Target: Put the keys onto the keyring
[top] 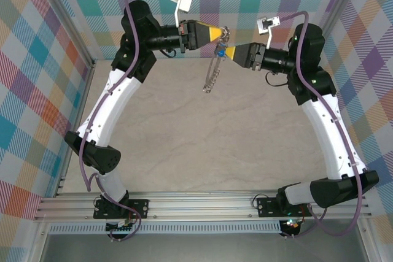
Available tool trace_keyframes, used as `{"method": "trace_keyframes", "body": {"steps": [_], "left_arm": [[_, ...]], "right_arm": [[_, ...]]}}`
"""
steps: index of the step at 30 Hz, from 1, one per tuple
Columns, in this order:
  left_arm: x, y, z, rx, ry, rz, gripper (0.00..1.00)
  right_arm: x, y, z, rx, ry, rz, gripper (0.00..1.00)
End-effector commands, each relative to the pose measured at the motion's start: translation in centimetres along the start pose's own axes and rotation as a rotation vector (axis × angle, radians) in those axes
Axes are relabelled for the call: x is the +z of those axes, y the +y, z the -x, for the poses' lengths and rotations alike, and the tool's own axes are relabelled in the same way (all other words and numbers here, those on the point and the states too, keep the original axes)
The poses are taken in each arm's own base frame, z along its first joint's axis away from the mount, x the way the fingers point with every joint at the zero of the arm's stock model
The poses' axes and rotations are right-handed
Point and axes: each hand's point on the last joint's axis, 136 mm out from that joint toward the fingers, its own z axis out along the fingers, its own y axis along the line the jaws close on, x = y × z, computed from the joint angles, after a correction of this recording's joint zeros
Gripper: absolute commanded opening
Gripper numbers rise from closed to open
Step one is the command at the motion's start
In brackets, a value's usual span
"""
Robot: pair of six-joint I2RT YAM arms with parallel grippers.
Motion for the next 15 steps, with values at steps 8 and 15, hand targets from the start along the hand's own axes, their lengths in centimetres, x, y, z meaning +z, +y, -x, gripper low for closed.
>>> {"method": "trace_keyframes", "body": {"steps": [8, 15], "left_arm": [[0.48, -1.09, 1.21, 0.05, -0.042, -0.024, 0.0], [0.54, -0.82, 1.2, 0.049, -0.044, -0.017, 0.0]], "right_arm": [[-0.34, 2.47, 0.96, -0.08, -0.018, 0.044, 0.53], [-0.39, 2.64, 1.07, -0.084, -0.027, 0.038, 0.51]]}}
